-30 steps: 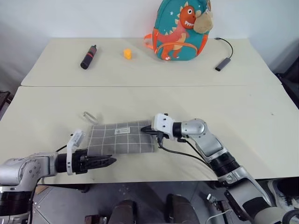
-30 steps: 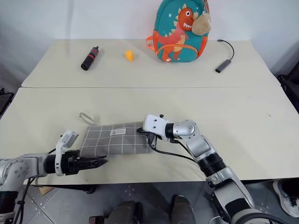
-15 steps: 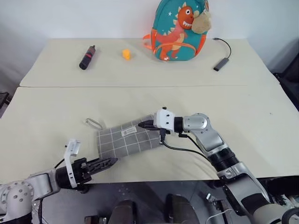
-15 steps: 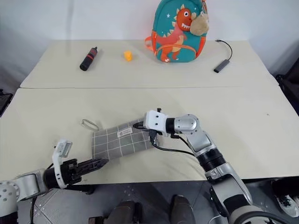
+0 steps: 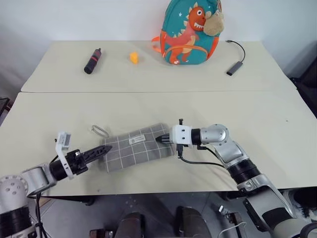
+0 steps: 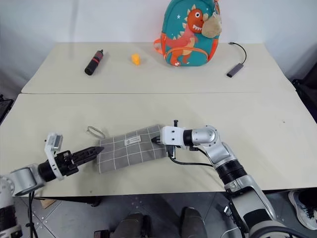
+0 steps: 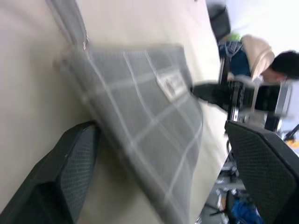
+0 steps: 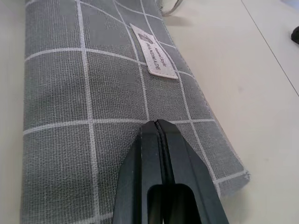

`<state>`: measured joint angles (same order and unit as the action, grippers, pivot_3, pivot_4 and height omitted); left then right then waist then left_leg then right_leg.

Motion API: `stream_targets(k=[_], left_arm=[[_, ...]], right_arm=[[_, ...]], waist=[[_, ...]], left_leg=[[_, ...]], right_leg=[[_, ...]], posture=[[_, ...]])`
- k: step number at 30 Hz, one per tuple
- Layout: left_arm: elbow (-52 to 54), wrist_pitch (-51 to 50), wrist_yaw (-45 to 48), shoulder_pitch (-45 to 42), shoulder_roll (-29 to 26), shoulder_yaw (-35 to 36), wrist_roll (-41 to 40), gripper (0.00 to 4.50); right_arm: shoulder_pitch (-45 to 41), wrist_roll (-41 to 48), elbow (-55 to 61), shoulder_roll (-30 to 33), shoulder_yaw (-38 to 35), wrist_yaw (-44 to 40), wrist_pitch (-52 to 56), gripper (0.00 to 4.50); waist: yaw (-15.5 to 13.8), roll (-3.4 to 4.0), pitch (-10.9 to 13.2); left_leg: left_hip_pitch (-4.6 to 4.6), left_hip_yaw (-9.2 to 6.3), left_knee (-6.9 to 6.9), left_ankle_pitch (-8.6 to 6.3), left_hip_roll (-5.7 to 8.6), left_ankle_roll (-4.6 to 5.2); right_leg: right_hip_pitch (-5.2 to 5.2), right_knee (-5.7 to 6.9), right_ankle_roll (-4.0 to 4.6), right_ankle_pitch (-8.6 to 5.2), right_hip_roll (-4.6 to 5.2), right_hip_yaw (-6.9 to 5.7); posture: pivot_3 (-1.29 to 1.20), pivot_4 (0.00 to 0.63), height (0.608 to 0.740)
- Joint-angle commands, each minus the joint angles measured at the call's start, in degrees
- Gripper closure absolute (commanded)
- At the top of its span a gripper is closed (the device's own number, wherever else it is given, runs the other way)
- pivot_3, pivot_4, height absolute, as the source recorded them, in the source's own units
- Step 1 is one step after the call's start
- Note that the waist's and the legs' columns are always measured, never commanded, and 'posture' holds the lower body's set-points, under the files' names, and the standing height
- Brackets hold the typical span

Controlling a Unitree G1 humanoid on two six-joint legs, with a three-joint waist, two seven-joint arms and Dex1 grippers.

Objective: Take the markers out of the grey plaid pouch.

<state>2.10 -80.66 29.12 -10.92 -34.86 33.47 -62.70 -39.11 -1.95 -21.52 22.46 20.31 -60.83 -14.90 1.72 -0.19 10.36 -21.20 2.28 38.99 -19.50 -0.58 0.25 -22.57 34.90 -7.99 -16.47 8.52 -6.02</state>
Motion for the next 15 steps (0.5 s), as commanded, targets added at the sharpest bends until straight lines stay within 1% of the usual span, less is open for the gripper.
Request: stream_targets(k=[1,5,8,9,11,12,13,15], left_arm=[[-3.18,-3.18,-0.82,-2.08,-0.93,0.85,-1.88,0.00],[-5.93,-5.91,-0.49,-4.04,-1.99,0.51,-1.58,0.00],[-7.28,-6.73,0.89,-4.83,-2.91,-1.48,-0.57,0.00],[-7.64,-7.02,1.21,-5.11,-3.02,-1.91,-0.51,0.31],[-8.10,-7.07,1.51,-5.58,-2.99,-2.34,-0.29,0.60],[-8.20,-7.31,2.11,-5.80,-2.99,-2.80,-0.46,0.97],[-8.33,-7.38,2.26,-6.03,-2.83,-3.21,-0.42,1.20],[-8.62,-7.61,2.83,-6.53,-2.76,-4.26,-0.33,1.83]], right_arm=[[0.70,-0.09,0.67,0.20,0.51,-1.08,-0.55,4.47],[0.84,-0.04,0.86,0.22,0.37,-1.19,-0.54,4.47],[0.78,0.27,0.88,0.62,-0.20,-1.22,-0.68,4.47],[0.51,0.33,0.54,0.89,-0.48,-1.28,-0.99,4.50],[0.11,0.50,0.06,1.27,-0.86,-1.56,-1.33,4.50],[-0.02,0.54,-0.05,1.44,-1.03,-1.62,-1.54,4.50],[-0.06,0.61,-0.05,1.58,-1.14,-1.71,-1.67,4.50],[-0.04,0.85,0.07,1.86,-1.22,-2.05,-2.16,4.50]], waist=[[0.01,0.00,0.00],[0.03,0.00,0.00],[0.03,0.00,0.00],[0.03,0.00,0.00],[0.03,0.00,0.00],[0.02,0.00,0.00],[-0.04,0.00,0.00],[-0.08,0.00,0.00]], left_leg=[[0.01,0.00,0.00,0.00,0.00,0.00],[0.01,0.00,0.00,0.00,0.00,0.00],[0.01,0.00,-0.01,0.00,0.00,0.00],[0.01,0.00,-0.01,0.00,0.00,0.00],[0.01,0.00,-0.01,0.00,0.00,0.00],[0.01,0.01,-0.01,0.00,0.00,0.00],[0.01,0.01,0.00,0.00,0.00,0.00],[0.00,0.00,0.00,0.00,0.00,0.00]], right_leg=[[0.00,0.01,0.00,0.00,0.00,0.00],[0.00,0.01,0.00,0.00,-0.02,0.00],[0.00,0.00,0.00,0.00,-0.02,0.00],[0.00,0.01,0.00,0.00,-0.02,0.00],[0.00,0.00,0.00,0.00,-0.02,0.00],[0.00,0.00,0.00,0.00,-0.01,0.01],[0.00,0.00,0.00,0.00,-0.02,0.01],[0.00,0.00,0.00,0.00,-0.01,0.01]], posture=[[0.00,0.150,0.740],[0.00,0.150,0.740],[0.00,0.150,0.740],[0.00,0.150,0.740],[0.00,0.150,0.740],[0.00,0.150,0.740],[0.00,0.150,0.740],[0.00,0.150,0.740]])
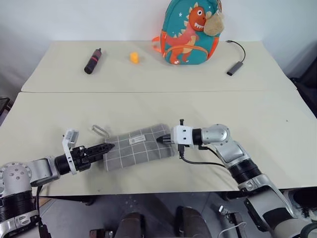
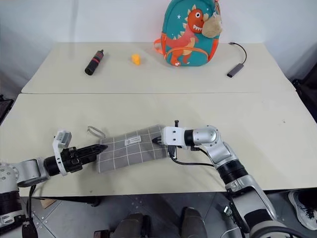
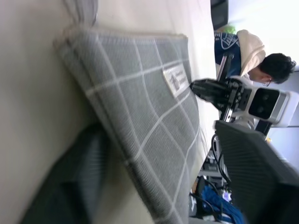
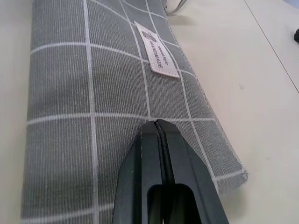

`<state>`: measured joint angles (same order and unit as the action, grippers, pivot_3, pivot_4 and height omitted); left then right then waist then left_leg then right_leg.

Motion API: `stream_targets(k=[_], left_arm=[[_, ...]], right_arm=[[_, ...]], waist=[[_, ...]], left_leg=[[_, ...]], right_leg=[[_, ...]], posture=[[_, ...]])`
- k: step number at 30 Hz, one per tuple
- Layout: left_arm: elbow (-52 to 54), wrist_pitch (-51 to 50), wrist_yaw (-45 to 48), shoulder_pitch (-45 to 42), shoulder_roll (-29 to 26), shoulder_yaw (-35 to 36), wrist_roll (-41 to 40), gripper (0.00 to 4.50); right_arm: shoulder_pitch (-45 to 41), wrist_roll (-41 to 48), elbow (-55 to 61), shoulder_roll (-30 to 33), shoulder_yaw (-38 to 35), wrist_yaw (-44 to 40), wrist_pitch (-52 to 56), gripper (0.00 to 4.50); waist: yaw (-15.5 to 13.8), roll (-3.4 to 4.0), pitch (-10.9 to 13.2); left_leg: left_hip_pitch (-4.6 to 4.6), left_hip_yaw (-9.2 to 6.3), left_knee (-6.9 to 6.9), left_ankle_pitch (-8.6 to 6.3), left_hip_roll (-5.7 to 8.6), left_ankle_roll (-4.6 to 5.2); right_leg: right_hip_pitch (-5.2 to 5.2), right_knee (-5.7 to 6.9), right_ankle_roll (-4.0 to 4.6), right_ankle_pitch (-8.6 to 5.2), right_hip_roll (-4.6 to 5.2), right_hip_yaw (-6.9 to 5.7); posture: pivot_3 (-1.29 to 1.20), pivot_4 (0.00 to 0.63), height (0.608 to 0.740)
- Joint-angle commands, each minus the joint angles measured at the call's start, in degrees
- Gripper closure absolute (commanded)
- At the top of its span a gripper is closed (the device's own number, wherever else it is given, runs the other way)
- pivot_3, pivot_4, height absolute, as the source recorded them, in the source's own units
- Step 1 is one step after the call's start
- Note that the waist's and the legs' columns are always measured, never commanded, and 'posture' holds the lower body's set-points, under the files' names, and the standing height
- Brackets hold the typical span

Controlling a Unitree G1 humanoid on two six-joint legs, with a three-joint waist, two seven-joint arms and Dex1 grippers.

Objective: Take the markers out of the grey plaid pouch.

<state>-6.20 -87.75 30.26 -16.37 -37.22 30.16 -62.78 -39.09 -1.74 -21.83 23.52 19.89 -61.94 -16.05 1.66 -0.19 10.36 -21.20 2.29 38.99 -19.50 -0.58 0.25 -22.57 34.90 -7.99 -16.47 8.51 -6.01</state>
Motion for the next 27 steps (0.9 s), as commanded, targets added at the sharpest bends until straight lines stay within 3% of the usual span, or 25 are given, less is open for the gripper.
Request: stream_targets(k=[1,9,16,17,19,22,25,27], left_arm=[[-0.44,-0.55,1.91,-1.24,-0.42,-1.25,-0.20,2.09],[-1.72,0.10,2.20,-2.44,0.73,-1.95,0.12,4.47],[4.11,2.40,4.81,-0.23,0.10,-4.83,0.50,4.47],[5.46,5.30,5.48,0.23,0.14,-5.33,1.65,4.47],[10.57,15.76,10.42,1.53,0.84,-5.15,3.79,4.47],[13.81,26.69,14.06,2.17,3.14,-4.62,5.96,4.50],[15.66,36.11,16.44,2.47,4.77,-6.29,9.71,4.50],[17.00,49.86,21.07,1.71,6.85,-11.72,17.58,4.50]], right_arm=[[-0.04,0.75,0.43,0.87,-0.78,-1.09,-1.21,4.50],[1.99,2.04,2.99,2.16,-1.21,-2.09,-1.23,4.50],[5.80,13.32,9.69,4.55,-3.77,-10.76,0.36,4.50],[6.81,16.33,12.18,5.20,-5.19,-11.54,2.84,4.50],[9.89,28.79,20.46,9.37,-12.06,-10.60,18.24,4.50],[12.80,36.38,25.48,15.04,-17.92,-9.64,30.45,3.89],[14.61,37.88,25.56,18.88,-21.95,-9.75,34.22,2.91],[14.03,40.18,20.05,22.59,-28.49,-8.10,38.95,2.21]], waist=[[-0.02,0.00,0.00],[0.02,0.00,0.00],[-0.10,-0.02,0.01],[-0.12,-0.02,0.01],[-0.25,0.00,0.05],[-1.05,0.01,0.07],[-1.53,0.01,0.06],[-1.70,0.05,0.09]], left_leg=[[0.00,0.00,0.00,0.00,0.00,0.00],[0.00,0.00,0.00,0.00,0.00,0.00],[-0.01,0.00,-0.01,0.00,-0.02,0.00],[-0.03,-0.01,0.00,0.00,-0.02,0.00],[-0.03,-0.01,0.01,0.00,-0.05,0.00],[-0.09,-0.03,0.07,-0.03,-0.05,0.03],[-0.04,0.02,0.06,-0.07,-0.06,0.01],[-0.04,0.18,0.05,-0.12,0.03,0.00]], right_leg=[[0.00,0.00,0.00,0.00,0.00,0.00],[0.00,0.00,0.00,0.00,0.00,0.00],[0.01,-0.04,0.00,0.00,0.00,-0.01],[0.01,-0.04,0.00,0.00,0.00,-0.01],[0.01,-0.04,0.00,0.00,0.01,0.00],[0.03,-0.14,0.00,0.03,0.06,-0.02],[0.09,-0.25,0.01,0.04,0.00,-0.07],[0.08,-0.29,0.02,0.05,-0.05,-0.08]], posture=[[0.00,0.150,0.740],[0.00,0.150,0.740],[0.00,0.150,0.740],[0.00,0.150,0.740],[0.00,0.150,0.740],[0.00,0.150,0.740],[0.00,0.150,0.740],[0.00,0.150,0.740]])
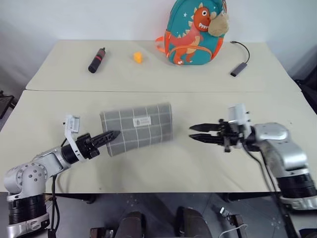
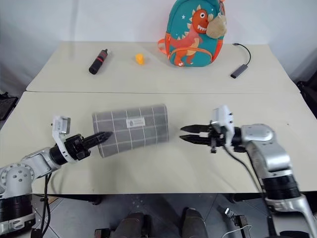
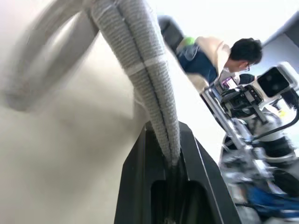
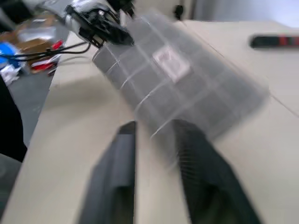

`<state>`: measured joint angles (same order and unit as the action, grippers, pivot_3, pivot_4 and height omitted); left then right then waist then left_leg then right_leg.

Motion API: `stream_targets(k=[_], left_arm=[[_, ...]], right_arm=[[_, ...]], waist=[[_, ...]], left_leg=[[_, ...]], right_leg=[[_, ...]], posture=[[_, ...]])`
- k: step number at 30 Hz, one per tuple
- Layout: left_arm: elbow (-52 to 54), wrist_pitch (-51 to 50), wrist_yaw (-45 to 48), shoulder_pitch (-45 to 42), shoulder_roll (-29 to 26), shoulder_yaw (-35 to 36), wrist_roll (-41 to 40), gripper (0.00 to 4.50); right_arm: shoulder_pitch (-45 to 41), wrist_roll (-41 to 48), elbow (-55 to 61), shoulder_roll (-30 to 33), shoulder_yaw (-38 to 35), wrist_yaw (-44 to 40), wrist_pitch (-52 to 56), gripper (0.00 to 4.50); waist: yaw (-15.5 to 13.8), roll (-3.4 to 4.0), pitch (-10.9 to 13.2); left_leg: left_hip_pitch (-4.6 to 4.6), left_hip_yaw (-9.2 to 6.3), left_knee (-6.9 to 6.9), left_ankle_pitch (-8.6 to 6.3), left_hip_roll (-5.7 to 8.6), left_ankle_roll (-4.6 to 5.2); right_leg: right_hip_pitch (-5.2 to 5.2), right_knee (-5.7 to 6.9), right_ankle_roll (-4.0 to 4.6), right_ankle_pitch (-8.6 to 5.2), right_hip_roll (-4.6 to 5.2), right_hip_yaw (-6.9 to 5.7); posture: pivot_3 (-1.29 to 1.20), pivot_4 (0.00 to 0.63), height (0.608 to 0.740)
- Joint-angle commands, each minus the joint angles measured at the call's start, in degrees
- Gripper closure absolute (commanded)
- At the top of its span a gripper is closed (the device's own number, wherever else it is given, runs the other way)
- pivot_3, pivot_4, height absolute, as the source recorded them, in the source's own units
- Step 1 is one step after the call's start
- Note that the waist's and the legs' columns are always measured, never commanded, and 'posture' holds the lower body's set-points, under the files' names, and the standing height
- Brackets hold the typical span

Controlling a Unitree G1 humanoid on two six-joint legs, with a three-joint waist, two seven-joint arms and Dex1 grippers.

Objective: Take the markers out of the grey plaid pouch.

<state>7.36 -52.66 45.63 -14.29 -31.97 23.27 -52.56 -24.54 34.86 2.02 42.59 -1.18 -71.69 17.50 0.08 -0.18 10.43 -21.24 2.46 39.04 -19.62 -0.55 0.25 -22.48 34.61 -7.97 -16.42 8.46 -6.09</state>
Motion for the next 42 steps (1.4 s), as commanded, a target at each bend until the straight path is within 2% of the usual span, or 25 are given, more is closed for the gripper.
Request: stream_targets(k=[1,3,6,7,9,12,16,21,24,30,34,40,42], left_arm=[[3.71,19.25,7.84,-0.50,1.82,-7.39,10.41,4.50],[0.92,32.43,13.27,-1.10,2.42,-14.57,19.32,4.50],[-6.38,48.39,15.05,-3.99,6.37,-19.88,27.67,4.50],[-9.10,53.29,14.47,-5.44,8.17,-20.78,29.82,4.50],[-13.68,61.87,13.97,-7.49,10.36,-22.15,33.56,4.50],[-20.81,72.77,15.46,-10.23,12.85,-26.31,38.44,4.50],[-27.81,83.37,15.35,-13.00,14.32,-29.20,42.70,4.50],[-31.91,88.70,13.87,-13.61,14.98,-31.05,44.94,4.50],[-34.38,90.63,12.28,-13.67,13.89,-31.60,47.47,4.50],[-35.03,90.31,11.98,-13.23,13.77,-31.99,46.49,4.50],[-34.58,90.15,11.47,-13.14,13.88,-32.35,46.76,4.50],[-34.17,89.54,10.93,-12.86,13.65,-32.76,46.61,4.50],[-34.07,89.33,11.03,-12.71,13.58,-32.92,46.57,4.50]], right_arm=[[-0.96,4.58,-5.91,4.77,-9.68,2.37,7.55,1.86],[-3.70,5.57,-10.69,8.15,-12.50,2.72,12.09,1.18],[-7.35,6.78,-13.57,12.01,-12.85,0.80,18.85,0.19],[-8.63,7.39,-14.06,13.03,-12.46,0.01,21.63,0.03],[-10.55,8.42,-14.64,14.27,-11.89,-0.92,26.37,0.03],[-14.66,10.22,-13.09,16.39,-6.57,-4.19,37.90,0.03],[-20.64,11.30,-9.77,11.98,-0.19,-0.94,48.77,0.03],[-25.65,15.08,-5.86,4.28,3.61,4.02,62.69,0.03],[-26.88,17.12,-4.98,-1.33,2.58,7.50,67.35,0.03],[-28.18,16.16,-6.67,-8.46,3.66,11.83,66.97,0.03],[-27.63,16.12,-6.45,-10.37,4.58,12.93,66.98,0.03],[-27.22,17.24,-7.13,-13.98,1.71,15.46,66.76,0.03],[-27.14,17.44,-7.32,-15.36,0.74,16.43,66.72,0.42]], waist=[[-0.18,0.04,0.03],[-0.61,0.09,0.05],[-0.96,0.17,0.06],[-1.10,0.16,0.07],[-1.20,0.13,0.09],[-1.21,0.14,0.08],[-1.15,0.14,0.08],[-1.33,0.14,0.08],[-1.43,0.14,0.08],[-1.39,0.14,0.08],[-1.34,0.14,0.08],[-1.24,0.14,0.08],[-1.24,0.14,0.08]], left_leg=[[-0.01,0.11,0.01,-0.03,0.07,0.05],[-0.04,0.52,0.03,-0.03,0.18,0.12],[-0.05,0.67,0.03,-0.07,0.20,0.24],[-0.03,0.69,0.04,-0.09,0.13,0.25],[-0.04,0.76,0.06,-0.10,0.08,0.26],[-0.05,0.91,0.09,-0.14,0.01,0.32],[-0.08,0.93,0.13,-0.16,-0.02,0.35],[-0.15,0.88,0.17,-0.18,-0.04,0.35],[-0.28,0.84,0.20,-0.19,-0.01,0.37],[-0.40,0.70,0.26,-0.20,0.10,0.39],[-0.40,0.70,0.26,-0.20,0.08,0.40],[-0.40,0.71,0.26,-0.20,0.08,0.40],[-0.40,0.71,0.26,-0.20,0.08,0.40]], right_leg=[[0.00,0.01,-0.01,0.00,0.03,0.00],[-0.01,-0.02,-0.04,0.05,0.08,0.01],[-0.02,-0.18,-0.10,0.11,0.09,0.05],[-0.01,-0.19,-0.09,0.12,0.06,0.03],[-0.02,-0.22,-0.10,0.15,0.05,0.02],[-0.06,-0.23,-0.10,0.17,0.03,0.02],[-0.10,-0.22,-0.11,0.19,0.04,0.03],[-0.16,-0.20,-0.09,0.20,0.07,-0.02],[-0.25,-0.19,-0.10,0.22,0.08,-0.06],[-0.25,-0.19,-0.13,0.24,0.08,-0.14],[-0.25,-0.19,-0.13,0.24,0.07,-0.16],[-0.25,-0.18,-0.13,0.24,0.06,-0.16],[-0.25,-0.17,-0.13,0.24,0.06,-0.16]], posture=[[0.00,0.150,0.740],[0.00,0.150,0.740],[0.00,0.150,0.740],[0.00,0.150,0.740],[0.00,0.150,0.740],[0.00,0.150,0.740],[0.00,0.150,0.740],[0.00,0.150,0.740],[0.00,0.150,0.740],[0.00,0.150,0.740],[0.00,0.150,0.740],[0.00,0.150,0.740],[0.00,0.150,0.740]])
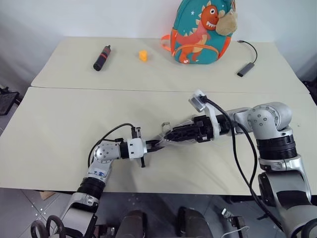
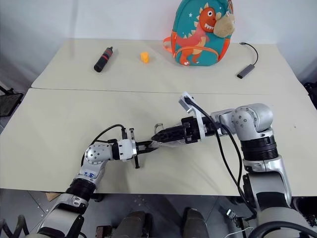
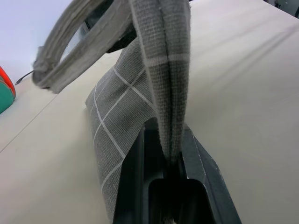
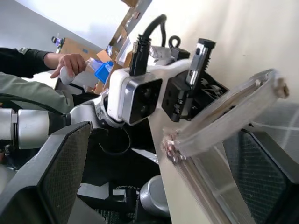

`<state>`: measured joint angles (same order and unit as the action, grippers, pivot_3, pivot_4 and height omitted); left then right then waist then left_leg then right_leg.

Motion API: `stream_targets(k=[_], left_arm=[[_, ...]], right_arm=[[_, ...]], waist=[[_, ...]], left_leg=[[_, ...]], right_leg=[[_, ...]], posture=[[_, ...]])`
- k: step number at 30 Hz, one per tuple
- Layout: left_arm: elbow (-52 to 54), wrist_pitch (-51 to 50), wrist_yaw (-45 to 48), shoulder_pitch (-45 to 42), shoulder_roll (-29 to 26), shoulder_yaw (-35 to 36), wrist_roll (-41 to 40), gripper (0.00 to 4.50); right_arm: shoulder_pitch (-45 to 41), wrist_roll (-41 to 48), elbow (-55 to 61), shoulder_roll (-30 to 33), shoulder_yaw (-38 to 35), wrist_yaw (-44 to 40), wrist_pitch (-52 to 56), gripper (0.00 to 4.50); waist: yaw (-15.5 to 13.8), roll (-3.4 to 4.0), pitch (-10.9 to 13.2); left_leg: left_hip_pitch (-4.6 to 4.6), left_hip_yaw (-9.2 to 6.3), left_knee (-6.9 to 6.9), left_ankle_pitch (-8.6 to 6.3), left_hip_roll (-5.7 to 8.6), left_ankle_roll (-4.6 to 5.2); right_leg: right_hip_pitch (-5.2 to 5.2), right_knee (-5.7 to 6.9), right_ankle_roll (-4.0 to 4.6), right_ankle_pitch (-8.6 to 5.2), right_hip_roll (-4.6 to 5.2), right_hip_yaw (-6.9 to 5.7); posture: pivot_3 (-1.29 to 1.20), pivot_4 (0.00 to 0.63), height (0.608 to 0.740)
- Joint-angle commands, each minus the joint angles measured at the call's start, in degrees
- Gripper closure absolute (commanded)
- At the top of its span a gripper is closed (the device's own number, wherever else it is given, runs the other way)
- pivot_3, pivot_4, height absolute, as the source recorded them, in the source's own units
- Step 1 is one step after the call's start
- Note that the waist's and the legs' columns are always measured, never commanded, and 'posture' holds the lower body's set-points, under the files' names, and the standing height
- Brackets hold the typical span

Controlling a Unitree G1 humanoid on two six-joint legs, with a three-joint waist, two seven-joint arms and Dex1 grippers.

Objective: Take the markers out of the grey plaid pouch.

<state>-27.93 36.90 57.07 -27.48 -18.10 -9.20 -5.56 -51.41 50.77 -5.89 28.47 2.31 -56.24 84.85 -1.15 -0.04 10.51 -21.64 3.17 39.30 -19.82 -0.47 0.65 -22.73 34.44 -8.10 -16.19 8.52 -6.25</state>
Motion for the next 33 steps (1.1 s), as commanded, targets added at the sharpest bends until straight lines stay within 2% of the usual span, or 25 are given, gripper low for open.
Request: stream_targets(k=[1,12,16,21,24,26,33], left_arm=[[1.22,-0.22,-0.43,0.50,-0.30,-0.52,-0.35,4.50],[1.47,-1.70,0.07,-0.17,-0.70,-0.43,-1.10,4.50],[3.89,-5.67,0.66,0.25,-0.30,0.49,-4.57,4.50],[13.86,-21.44,4.65,3.70,-1.31,1.59,-15.20,4.50],[20.82,-37.49,8.14,7.18,-5.79,2.69,-23.33,4.50],[21.86,-41.22,9.61,8.68,-8.01,3.22,-24.49,4.50],[22.37,-44.69,8.07,8.88,-7.33,5.09,-25.62,4.50]], right_arm=[[-0.25,1.63,0.33,-2.13,-3.43,1.71,-0.53,0.62],[1.91,1.53,1.35,-5.56,-4.39,3.33,-4.46,4.33],[2.53,2.67,2.27,-5.88,-6.03,3.14,-6.15,4.42],[2.67,5.93,2.22,-4.68,-11.13,2.56,-6.72,4.42],[-0.44,11.85,-3.70,-4.69,-23.40,8.39,-6.83,4.42],[-2.98,15.83,-8.18,-4.90,-30.74,14.62,-7.30,4.42],[-2.62,22.42,-10.29,-2.48,-37.56,25.01,-9.53,4.42]], waist=[[0.00,0.00,0.00],[0.18,0.01,0.00],[0.38,0.01,0.00],[1.01,0.01,0.00],[1.41,0.01,0.00],[1.51,0.00,0.00],[1.40,0.11,-0.04]], left_leg=[[0.00,0.00,0.00,0.00,0.00,0.00],[0.00,0.01,0.00,0.00,0.00,0.00],[0.00,0.01,0.00,0.00,-0.01,0.00],[0.00,-0.04,0.00,0.00,-0.01,0.00],[0.00,-0.06,-0.01,0.00,-0.03,0.00],[0.01,-0.06,-0.01,0.00,-0.05,0.00],[0.08,0.05,-0.08,0.01,-0.07,-0.02]], right_leg=[[0.00,0.00,0.00,0.00,0.00,0.00],[0.00,0.01,0.00,0.00,-0.01,-0.01],[0.00,0.02,0.00,0.00,-0.02,-0.01],[0.00,0.03,0.00,0.00,-0.01,0.00],[0.01,0.04,0.00,0.00,-0.01,0.00],[0.00,0.07,0.00,0.00,-0.02,0.01],[0.00,0.05,0.01,-0.01,-0.06,0.07]], posture=[[0.00,0.150,0.740],[0.00,0.150,0.740],[0.00,0.150,0.740],[0.00,0.150,0.740],[0.00,0.150,0.740],[0.00,0.150,0.740],[0.00,0.150,0.740]])
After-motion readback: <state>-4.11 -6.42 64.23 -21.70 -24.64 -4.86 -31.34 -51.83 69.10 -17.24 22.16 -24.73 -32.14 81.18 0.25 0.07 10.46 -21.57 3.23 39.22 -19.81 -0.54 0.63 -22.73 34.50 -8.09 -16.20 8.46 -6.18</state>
